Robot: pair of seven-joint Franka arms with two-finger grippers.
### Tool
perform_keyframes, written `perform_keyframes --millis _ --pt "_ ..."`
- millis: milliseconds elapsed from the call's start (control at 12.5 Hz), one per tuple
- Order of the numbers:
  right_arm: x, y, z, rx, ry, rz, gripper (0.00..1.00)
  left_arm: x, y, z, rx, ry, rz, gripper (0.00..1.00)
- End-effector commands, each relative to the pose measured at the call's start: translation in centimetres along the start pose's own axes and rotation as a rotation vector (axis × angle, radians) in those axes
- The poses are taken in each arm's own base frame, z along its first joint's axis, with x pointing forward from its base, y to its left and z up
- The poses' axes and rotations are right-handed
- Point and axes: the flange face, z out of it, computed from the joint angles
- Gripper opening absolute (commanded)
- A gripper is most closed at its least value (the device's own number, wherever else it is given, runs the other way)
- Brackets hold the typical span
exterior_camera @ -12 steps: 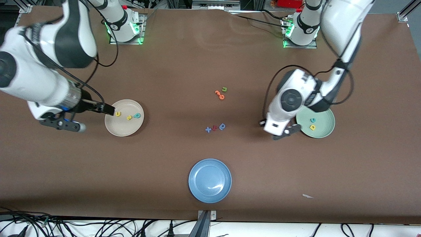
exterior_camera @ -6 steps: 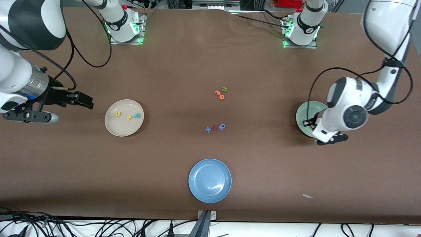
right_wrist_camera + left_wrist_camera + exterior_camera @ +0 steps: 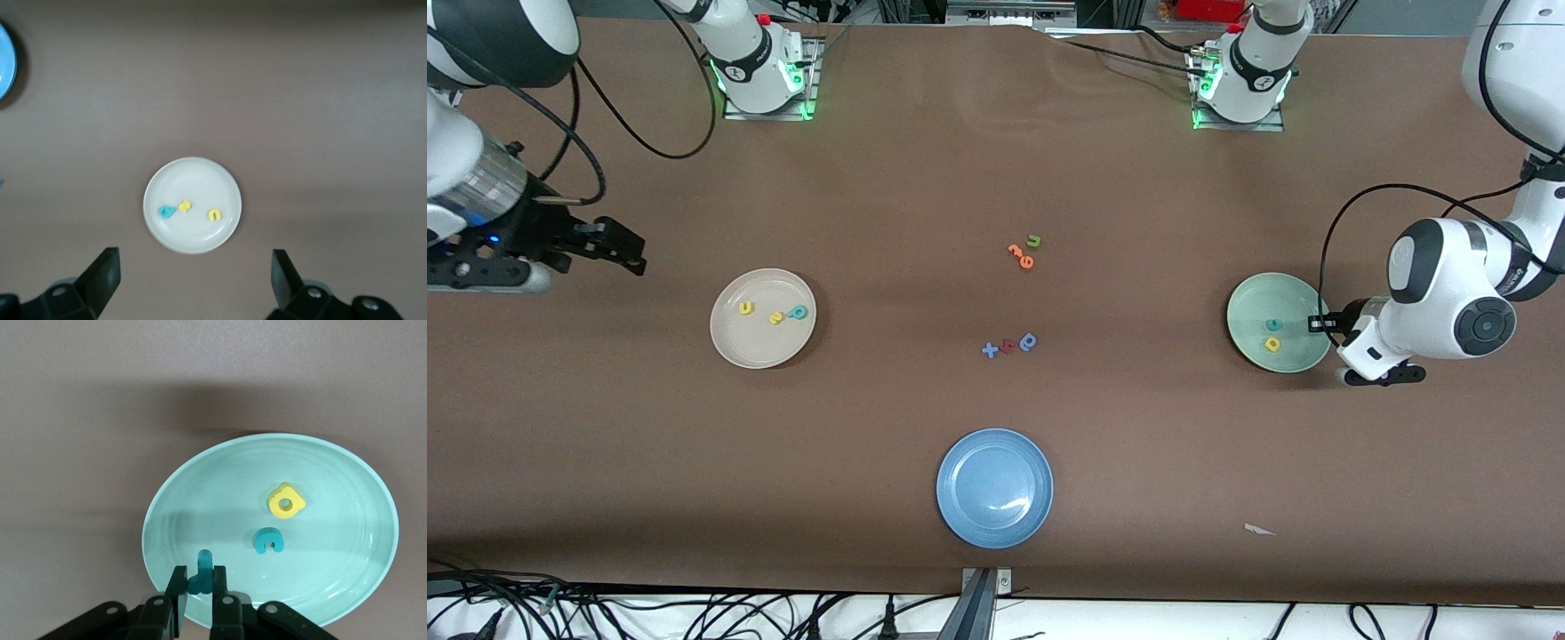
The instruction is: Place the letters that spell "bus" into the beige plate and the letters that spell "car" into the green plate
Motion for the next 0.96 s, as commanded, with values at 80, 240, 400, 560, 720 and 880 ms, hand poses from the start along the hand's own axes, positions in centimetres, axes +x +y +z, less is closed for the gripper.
perform_keyframes --millis 80,240,400,560,720,880 --pt "-2.5 0.9 -1.3 -0.004 0.009 -0.025 1.0 0.3 0.4 -1.6 -0.015 0.029 0.022 1.0" --pt "-2.6 0.8 -1.3 -0.007 -0.005 -0.029 1.0 1.0 0.1 -4.5 -0.014 0.079 0.011 1.0" --pt "-3.1 0.9 -0.8 -0.009 -0.052 -0.018 1.0 0.3 0.1 -8.3 0.004 0.137 0.005 1.0" --pt "-2.7 0.7 -1.0 -0.01 -0.067 -0.021 1.0 -1.4 0.2 -12.5 0.03 0.188 0.0 1.0" --pt "-2.7 0.1 -1.3 -0.016 -0.067 -0.034 1.0 -2.7 0.1 -16.2 0.044 0.252 -0.012 1.0" --pt "-2.8 0.0 -1.5 -0.016 -0.065 -0.035 1.0 -3.0 -0.2 -20.1 -0.018 0.282 -0.045 1.0"
